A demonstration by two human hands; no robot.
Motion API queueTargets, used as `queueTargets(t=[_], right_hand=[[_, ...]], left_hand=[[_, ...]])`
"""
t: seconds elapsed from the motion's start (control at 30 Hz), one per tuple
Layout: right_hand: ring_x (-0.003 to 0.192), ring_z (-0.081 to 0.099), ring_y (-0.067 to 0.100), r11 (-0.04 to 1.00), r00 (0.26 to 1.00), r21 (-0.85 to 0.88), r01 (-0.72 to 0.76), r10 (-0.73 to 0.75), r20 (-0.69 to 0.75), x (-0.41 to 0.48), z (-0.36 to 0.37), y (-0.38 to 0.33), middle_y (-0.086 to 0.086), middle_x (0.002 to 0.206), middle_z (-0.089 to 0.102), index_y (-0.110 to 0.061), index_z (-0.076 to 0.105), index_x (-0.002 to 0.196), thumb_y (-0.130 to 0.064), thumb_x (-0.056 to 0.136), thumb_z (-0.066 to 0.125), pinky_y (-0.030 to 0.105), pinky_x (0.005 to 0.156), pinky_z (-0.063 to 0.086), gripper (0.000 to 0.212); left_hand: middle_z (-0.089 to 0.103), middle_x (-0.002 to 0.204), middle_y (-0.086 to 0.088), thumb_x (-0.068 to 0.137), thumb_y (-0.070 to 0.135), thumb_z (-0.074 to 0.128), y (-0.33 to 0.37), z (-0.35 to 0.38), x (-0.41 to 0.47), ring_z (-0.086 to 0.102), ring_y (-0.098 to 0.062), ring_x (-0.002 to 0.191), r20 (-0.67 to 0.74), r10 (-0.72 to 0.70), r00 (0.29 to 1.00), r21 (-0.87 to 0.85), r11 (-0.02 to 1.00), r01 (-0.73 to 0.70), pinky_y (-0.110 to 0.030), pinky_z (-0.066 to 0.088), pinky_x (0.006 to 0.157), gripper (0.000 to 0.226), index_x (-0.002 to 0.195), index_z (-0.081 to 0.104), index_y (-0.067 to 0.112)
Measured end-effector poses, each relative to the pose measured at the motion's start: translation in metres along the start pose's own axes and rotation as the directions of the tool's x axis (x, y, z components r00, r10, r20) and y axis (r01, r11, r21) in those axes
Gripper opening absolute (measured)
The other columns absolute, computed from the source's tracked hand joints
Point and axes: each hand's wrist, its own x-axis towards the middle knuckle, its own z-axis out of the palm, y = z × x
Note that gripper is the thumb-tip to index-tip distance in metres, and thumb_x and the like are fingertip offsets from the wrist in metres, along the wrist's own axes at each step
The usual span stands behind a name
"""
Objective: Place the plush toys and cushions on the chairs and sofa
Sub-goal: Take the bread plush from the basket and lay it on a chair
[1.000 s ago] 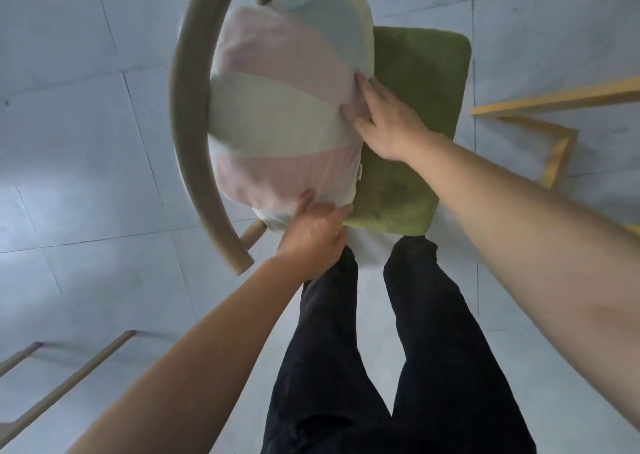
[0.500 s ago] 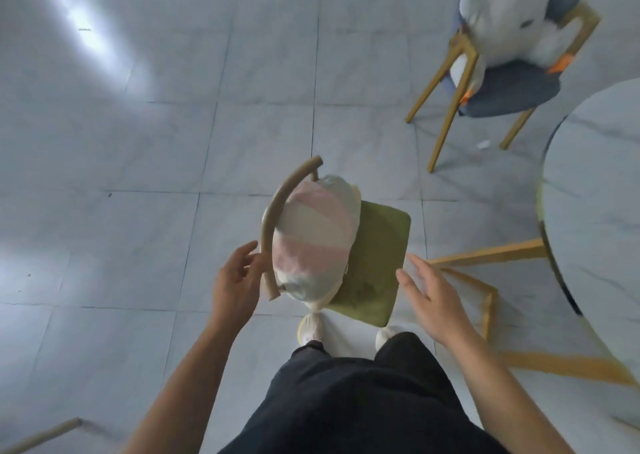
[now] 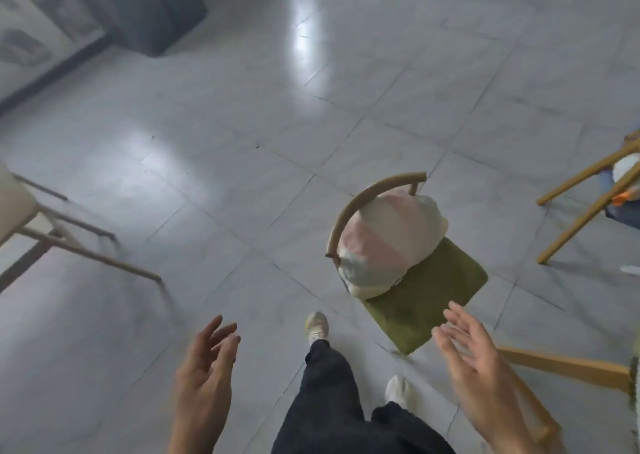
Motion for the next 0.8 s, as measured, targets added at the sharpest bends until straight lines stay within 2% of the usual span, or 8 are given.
queueTargets(t=[0.07, 0.13, 0.23, 0.33, 0.4, 0.57, 0.67, 0.8], right_hand=[[0.124, 0.058, 0.01, 0.999, 0.993, -0.042, 0.024, -0.019, 0.113, -0.008, 0.018, -0.005, -0.01, 0.138, 0.057, -0.034, 0.05, 0.141, -0.034, 0.095, 0.064, 0.033, 0.102, 0.048, 0.049], [0.123, 0.058, 0.012, 0.996, 0.972, -0.058, 0.069, -0.053, 0.23, -0.02, 0.041, -0.015, -0.009, 0.138, 0.057, -0.031, 0.049, 0.143, -0.033, 0.095, 0.064, 0.028, 0.098, 0.046, 0.05], [0.121, 0.059, 0.012, 0.987, 0.916, -0.063, 0.151, -0.116, 0.384, -0.043, 0.083, -0.034, -0.008, 0.138, 0.058, -0.03, 0.049, 0.144, -0.031, 0.095, 0.064, 0.025, 0.094, 0.046, 0.051], [0.115, 0.059, 0.003, 0.956, 0.837, -0.089, 0.279, -0.197, 0.51, -0.075, 0.13, -0.048, -0.011, 0.136, 0.057, -0.031, 0.047, 0.145, -0.035, 0.094, 0.063, 0.017, 0.084, 0.045, 0.053], [0.114, 0.057, -0.002, 0.935, 0.795, -0.082, 0.345, -0.244, 0.556, -0.1, 0.16, -0.054, -0.013, 0.134, 0.058, -0.032, 0.047, 0.145, -0.036, 0.093, 0.063, 0.017, 0.083, 0.046, 0.054], [0.118, 0.059, 0.005, 0.881, 0.705, -0.064, 0.469, -0.329, 0.629, -0.18, 0.259, -0.06, -0.005, 0.136, 0.059, -0.027, 0.048, 0.144, -0.026, 0.095, 0.063, 0.02, 0.088, 0.046, 0.052], [0.116, 0.06, 0.002, 0.838, 0.625, -0.035, 0.544, -0.377, 0.683, -0.24, 0.333, -0.064, -0.005, 0.133, 0.06, -0.033, 0.047, 0.138, -0.022, 0.094, 0.065, 0.025, 0.092, 0.05, 0.049], [0.116, 0.062, 0.007, 0.805, 0.523, -0.014, 0.594, -0.372, 0.767, -0.313, 0.424, -0.073, -0.006, 0.135, 0.059, -0.032, 0.044, 0.143, -0.025, 0.093, 0.063, 0.013, 0.08, 0.046, 0.053]], left_hand=[[0.076, 0.104, 0.012, 0.092, 0.022, 0.059, -0.006, -0.038, -0.033, 0.068, -0.026, 0.11, -0.104, -0.001, 0.995, -0.022, 1.0, -0.002, -0.048, 0.055, 0.096, 0.028, 0.118, 0.06, 0.034], [0.076, 0.104, 0.008, 0.096, 0.013, 0.058, -0.015, -0.079, -0.063, 0.068, -0.025, 0.109, -0.235, -0.006, 0.972, -0.08, 0.997, -0.013, -0.035, 0.06, 0.09, 0.03, 0.12, 0.06, 0.03], [0.071, 0.112, 0.002, 0.099, 0.002, 0.056, -0.036, -0.133, -0.097, 0.067, -0.03, 0.108, -0.406, -0.031, 0.913, -0.144, 0.989, -0.031, -0.017, 0.058, 0.077, 0.035, 0.129, 0.057, 0.019], [0.069, 0.116, -0.001, 0.1, 0.004, 0.055, -0.072, -0.18, -0.124, 0.065, -0.034, 0.114, -0.515, -0.073, 0.854, -0.208, 0.977, -0.042, -0.017, 0.058, 0.075, 0.038, 0.136, 0.054, 0.014], [0.068, 0.117, 0.0, 0.1, 0.004, 0.055, -0.097, -0.213, -0.139, 0.063, -0.035, 0.118, -0.573, -0.103, 0.813, -0.255, 0.965, -0.057, -0.016, 0.058, 0.075, 0.039, 0.137, 0.053, 0.014], [0.069, 0.117, 0.006, 0.099, 0.005, 0.057, -0.163, -0.321, -0.181, 0.064, -0.032, 0.118, -0.701, -0.176, 0.691, -0.331, 0.939, -0.096, -0.015, 0.057, 0.077, 0.038, 0.133, 0.056, 0.02], [0.069, 0.116, 0.006, 0.099, 0.005, 0.057, -0.195, -0.403, -0.206, 0.065, -0.029, 0.113, -0.77, -0.217, 0.6, -0.359, 0.925, -0.127, -0.013, 0.057, 0.074, 0.036, 0.132, 0.057, 0.02], [0.069, 0.116, 0.006, 0.102, 0.006, 0.054, -0.219, -0.499, -0.233, 0.067, -0.019, 0.107, -0.811, -0.292, 0.506, -0.414, 0.899, -0.144, -0.015, 0.058, 0.072, 0.035, 0.134, 0.056, 0.02]])
